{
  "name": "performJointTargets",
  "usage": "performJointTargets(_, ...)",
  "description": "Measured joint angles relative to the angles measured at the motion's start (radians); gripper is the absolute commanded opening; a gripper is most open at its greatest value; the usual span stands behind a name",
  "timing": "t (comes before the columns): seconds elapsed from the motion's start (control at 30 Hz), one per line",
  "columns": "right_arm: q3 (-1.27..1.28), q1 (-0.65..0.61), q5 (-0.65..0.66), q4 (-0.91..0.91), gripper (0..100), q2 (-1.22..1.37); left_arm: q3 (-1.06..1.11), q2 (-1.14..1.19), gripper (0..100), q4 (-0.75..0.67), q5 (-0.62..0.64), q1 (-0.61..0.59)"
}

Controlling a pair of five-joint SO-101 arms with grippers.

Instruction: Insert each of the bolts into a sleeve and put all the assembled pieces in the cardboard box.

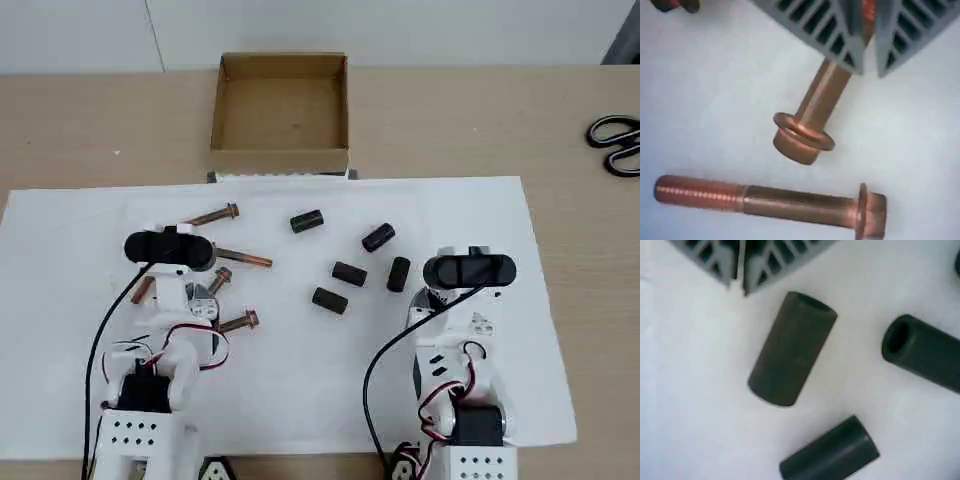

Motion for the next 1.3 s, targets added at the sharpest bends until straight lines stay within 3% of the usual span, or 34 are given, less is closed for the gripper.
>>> performJointTargets(0.23, 0.000, 0.000, 0.000, 0.000, 0.3, 0.000, -0.063, 0.002, 1, 0.031, -0.006, -0.008)
performJointTargets(0.5, 0.000, 0.000, 0.000, 0.000, 0.3, 0.000, -0.448, 0.002, 1, 0.316, 0.003, -0.015)
performJointTargets(0.8, 0.000, 0.000, 0.000, 0.000, 0.3, 0.000, -0.694, 0.000, 1, 0.600, 0.002, -0.021)
performJointTargets(0.93, 0.000, -0.002, 0.000, 0.000, 0.3, 0.000, -0.738, 0.020, 1, 0.647, 0.000, -0.032)
performJointTargets(1.17, 0.000, -0.054, 0.000, 0.000, 0.3, 0.000, -0.842, 0.157, 1, 0.654, 0.005, -0.178)
performJointTargets(1.3, 0.000, -0.064, 0.000, 0.000, 0.3, 0.000, -0.910, 0.226, 1, 0.672, 0.003, -0.199)
